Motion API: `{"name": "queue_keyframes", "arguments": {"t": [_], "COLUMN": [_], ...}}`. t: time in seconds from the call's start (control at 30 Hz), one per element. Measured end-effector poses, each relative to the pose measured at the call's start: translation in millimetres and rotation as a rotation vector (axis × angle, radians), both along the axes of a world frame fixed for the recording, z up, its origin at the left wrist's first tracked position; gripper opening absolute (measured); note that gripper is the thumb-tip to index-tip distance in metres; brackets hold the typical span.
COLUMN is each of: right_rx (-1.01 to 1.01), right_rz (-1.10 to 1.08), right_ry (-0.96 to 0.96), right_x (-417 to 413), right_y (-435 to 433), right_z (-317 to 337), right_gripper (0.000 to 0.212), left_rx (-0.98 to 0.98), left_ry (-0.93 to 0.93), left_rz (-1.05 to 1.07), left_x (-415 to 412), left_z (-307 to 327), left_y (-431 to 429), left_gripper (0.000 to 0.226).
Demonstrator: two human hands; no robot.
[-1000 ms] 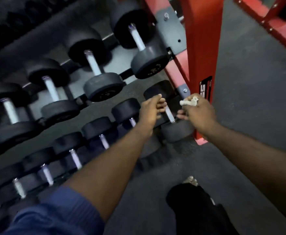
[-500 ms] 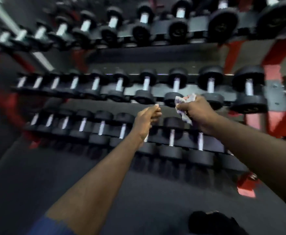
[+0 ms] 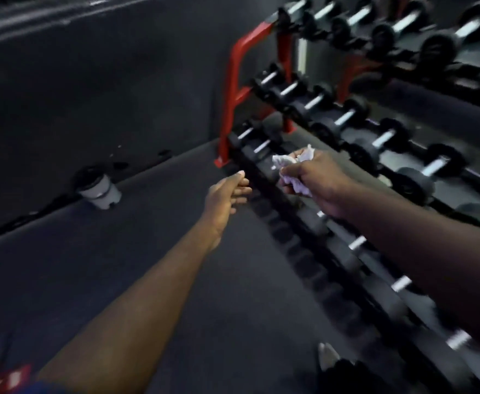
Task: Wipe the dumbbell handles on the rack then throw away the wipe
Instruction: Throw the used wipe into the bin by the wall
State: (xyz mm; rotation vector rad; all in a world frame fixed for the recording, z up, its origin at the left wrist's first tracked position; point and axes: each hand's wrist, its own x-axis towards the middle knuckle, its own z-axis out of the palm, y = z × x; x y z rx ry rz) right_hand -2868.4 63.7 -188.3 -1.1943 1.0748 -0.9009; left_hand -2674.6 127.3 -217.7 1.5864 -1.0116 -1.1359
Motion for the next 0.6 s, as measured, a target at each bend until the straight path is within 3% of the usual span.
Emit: {"name": "queue_keyframes", "arguments": {"t": [0.13, 0.37, 0.6], "right_rx": [0.005, 0.048, 0.128], "right_rz": [0.2, 0.537, 0.791], "right_ry": [0.025, 0.072, 0.092], "right_x": [77.1, 218.3, 406.3], "right_y": [-77.0, -187.9, -221.6], "right_z": [-13.7, -11.8, -8.8], "right_gripper": [0.011, 0.02, 0.028], "left_rx": [0.04, 0.081, 0.076], "left_ry": [-0.034, -0.006, 0.038], "left_rz": [0.136, 0.443, 0.678], "left_x": [63.2, 163.9, 304.5], "left_z": [-10.1, -6.3, -7.2], "left_y": [-48.1, -102.7, -103.8], "left_gripper": [0.061, 0.051, 0.061]}}
